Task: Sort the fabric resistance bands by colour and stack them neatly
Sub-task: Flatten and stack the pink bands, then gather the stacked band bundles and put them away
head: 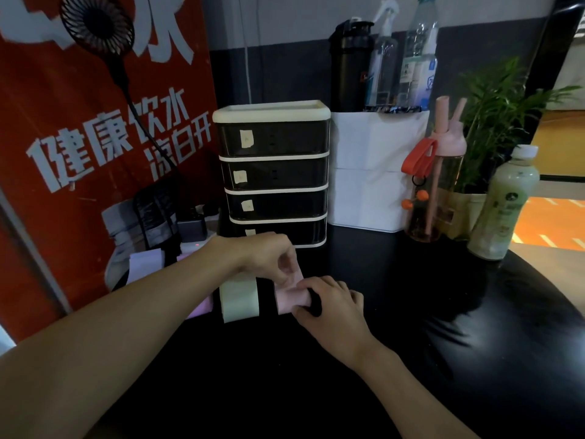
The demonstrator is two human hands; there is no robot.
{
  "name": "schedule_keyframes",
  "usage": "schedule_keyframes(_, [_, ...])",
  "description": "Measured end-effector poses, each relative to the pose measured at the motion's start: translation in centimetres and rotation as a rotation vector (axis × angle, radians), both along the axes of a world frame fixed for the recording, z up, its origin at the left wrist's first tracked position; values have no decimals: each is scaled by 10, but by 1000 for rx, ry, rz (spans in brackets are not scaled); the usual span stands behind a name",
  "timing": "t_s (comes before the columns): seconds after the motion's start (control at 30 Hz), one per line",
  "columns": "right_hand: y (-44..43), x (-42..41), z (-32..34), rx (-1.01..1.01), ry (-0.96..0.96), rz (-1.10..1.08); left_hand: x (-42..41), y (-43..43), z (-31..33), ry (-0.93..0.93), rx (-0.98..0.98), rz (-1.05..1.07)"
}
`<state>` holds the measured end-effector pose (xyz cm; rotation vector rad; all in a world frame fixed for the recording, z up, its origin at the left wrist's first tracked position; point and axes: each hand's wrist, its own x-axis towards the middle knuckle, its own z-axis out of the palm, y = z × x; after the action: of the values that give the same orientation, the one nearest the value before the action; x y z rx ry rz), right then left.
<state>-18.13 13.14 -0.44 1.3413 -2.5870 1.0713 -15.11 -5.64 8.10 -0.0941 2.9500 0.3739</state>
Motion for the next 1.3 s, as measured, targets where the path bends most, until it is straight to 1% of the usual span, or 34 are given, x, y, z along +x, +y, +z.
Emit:
schedule_keyframes(0.23, [2, 2, 3, -25, -58, -11, 9, -5, 2, 79, 67, 27])
schedule_keyframes(0.33, [0, -1, 13, -34, -71, -21, 16, -6, 12, 149, 65, 23])
schedule_keyframes(0.43, [-8, -16, 33, -61, -94, -25, 21, -13, 25, 315, 69, 75])
schedule_keyframes(0.53, [-24, -43, 61, -166, -104, -41, 23, -29, 37, 562, 45, 255])
schedule_keyframes(0.6, [-37, -64, 85, -234, -104, -57, 23, -40, 45, 698, 98, 360])
schedule_keyframes(0.7, [-56, -94, 120, -305, -163, -87, 17, -57, 55, 815, 170, 472])
schedule_keyframes(0.8, [-70, -114, 145, -355, -278, -81, 6, -73, 63, 859, 259, 550])
schedule_keyframes(0.9, [-79, -123, 158, -422, -364, -7, -3, -88, 71, 882, 396, 529])
schedule_keyframes(1.0, [-88, -126, 160, -497, -443, 115, -10, -94, 73, 871, 543, 479])
schedule_keyframes(1.17, [-97, -130, 151, -544, -524, 176, -15, -97, 71, 898, 739, 457])
schedule_keyframes(1.3, [-91, -126, 155, -568, -557, 196, -5, -96, 74, 888, 802, 445])
